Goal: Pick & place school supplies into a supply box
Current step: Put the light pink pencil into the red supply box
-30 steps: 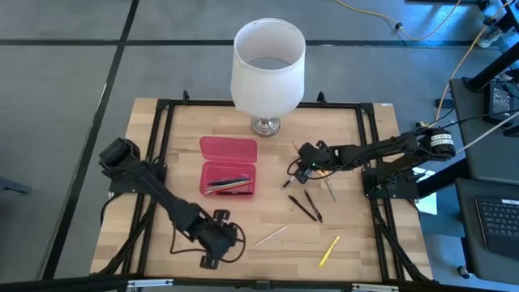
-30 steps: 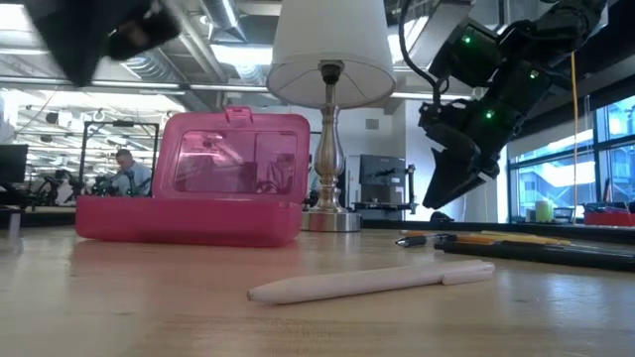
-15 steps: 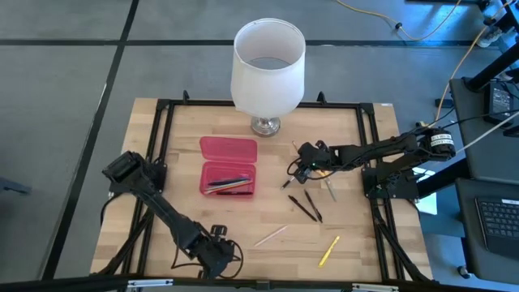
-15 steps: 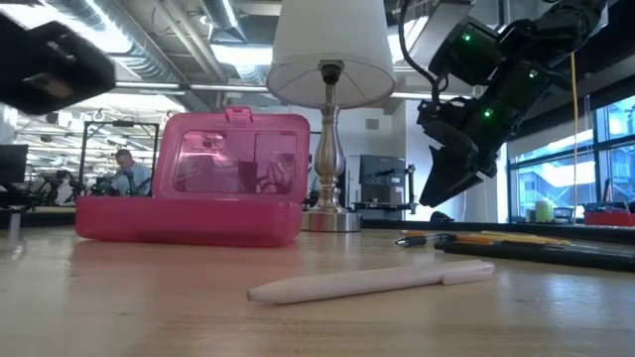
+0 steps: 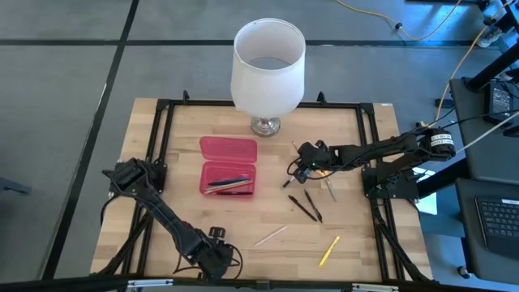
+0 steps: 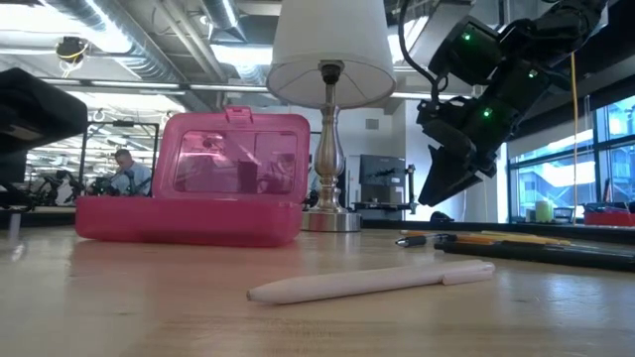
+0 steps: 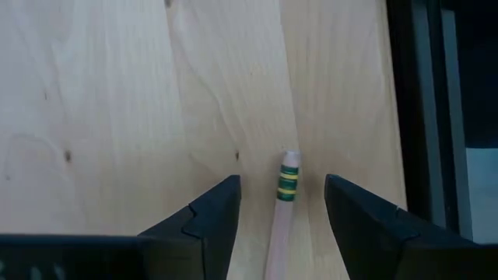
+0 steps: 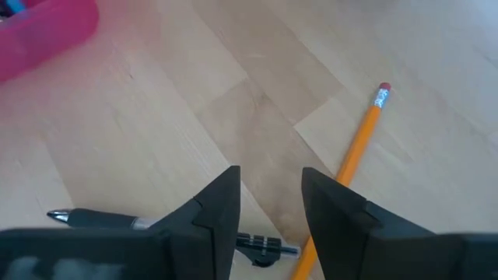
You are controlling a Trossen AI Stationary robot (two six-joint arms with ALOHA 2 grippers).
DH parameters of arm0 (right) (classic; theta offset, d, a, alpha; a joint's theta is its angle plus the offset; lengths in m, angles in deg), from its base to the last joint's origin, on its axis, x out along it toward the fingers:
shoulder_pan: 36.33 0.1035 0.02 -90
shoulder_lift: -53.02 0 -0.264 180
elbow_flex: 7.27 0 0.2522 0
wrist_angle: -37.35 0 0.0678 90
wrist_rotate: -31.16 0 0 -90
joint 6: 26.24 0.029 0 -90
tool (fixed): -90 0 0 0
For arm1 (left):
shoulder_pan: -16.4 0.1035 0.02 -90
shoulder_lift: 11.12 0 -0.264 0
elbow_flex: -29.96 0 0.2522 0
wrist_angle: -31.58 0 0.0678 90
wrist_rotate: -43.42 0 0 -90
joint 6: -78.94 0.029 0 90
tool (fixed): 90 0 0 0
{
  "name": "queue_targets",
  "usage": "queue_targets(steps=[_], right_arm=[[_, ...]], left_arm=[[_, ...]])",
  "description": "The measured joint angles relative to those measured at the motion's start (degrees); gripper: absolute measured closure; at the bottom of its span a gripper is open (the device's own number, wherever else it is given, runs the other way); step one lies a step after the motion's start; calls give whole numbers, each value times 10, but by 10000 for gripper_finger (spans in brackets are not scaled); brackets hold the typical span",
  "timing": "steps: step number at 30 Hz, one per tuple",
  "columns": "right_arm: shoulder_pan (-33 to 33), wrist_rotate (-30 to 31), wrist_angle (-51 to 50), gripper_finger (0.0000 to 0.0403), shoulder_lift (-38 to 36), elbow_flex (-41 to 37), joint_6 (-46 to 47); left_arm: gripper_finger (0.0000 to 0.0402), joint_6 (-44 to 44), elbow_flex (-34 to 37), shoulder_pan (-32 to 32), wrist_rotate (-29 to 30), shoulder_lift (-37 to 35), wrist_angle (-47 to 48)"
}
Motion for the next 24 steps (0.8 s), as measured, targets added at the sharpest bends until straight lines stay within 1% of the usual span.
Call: queue_targets(steps=[3, 7, 24], right_arm=[[0, 0, 0, 261, 0, 0, 0], [0, 0, 0, 261, 0, 0, -1], [0, 0, -1, 261, 0, 0, -2]], left_arm=[[228, -5, 0, -4, 13, 1, 14], [252, -13, -1, -13, 43, 4, 27], [369, -6, 2, -16, 67, 5, 23]])
